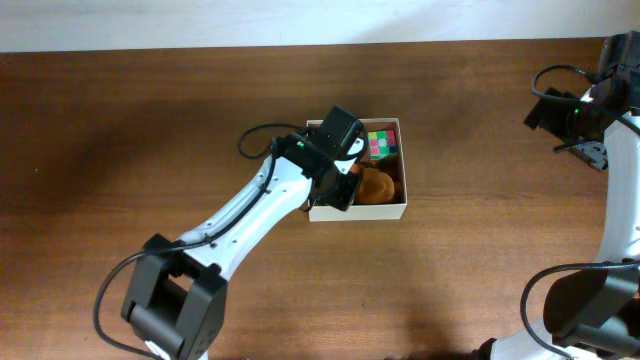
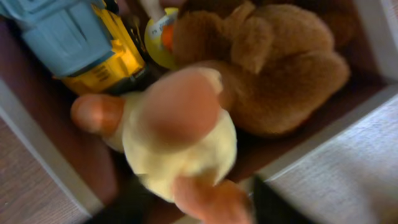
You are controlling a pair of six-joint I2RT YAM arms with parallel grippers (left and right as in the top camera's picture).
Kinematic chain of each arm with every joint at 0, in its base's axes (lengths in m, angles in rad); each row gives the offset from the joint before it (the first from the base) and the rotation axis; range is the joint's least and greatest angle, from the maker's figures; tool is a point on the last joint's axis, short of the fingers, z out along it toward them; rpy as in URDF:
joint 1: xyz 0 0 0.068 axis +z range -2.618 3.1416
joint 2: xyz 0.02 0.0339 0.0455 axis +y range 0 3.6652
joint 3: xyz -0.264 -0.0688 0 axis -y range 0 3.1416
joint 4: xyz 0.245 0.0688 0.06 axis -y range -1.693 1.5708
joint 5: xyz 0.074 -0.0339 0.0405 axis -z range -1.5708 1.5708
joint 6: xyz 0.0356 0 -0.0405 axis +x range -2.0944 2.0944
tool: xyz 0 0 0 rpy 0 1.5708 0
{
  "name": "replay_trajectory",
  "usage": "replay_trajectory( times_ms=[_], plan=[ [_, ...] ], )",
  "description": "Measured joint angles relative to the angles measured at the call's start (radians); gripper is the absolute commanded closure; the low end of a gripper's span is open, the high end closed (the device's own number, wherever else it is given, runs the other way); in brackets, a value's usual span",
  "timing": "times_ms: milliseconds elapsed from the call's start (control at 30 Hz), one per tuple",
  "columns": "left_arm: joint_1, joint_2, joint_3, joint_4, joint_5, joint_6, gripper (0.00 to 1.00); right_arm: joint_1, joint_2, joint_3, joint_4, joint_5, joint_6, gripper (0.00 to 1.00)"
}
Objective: Pack container
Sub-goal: 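Carry the bunny right with the left gripper into the box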
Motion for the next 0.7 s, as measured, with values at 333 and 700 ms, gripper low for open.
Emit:
replay_trajectory(
  times_ms=[333, 700],
  plan=[
    [0.000, 0.006, 0.000, 0.016, 0.000, -0.001, 0.07, 0.000, 0.000, 0.000, 0.000, 0.000, 0.000, 0.01],
    [0.000, 0.006, 0.041, 0.042, -0.004, -0.005, 0.91, 0.000, 0.000, 0.000, 0.000, 0.000, 0.000, 0.01]
  ],
)
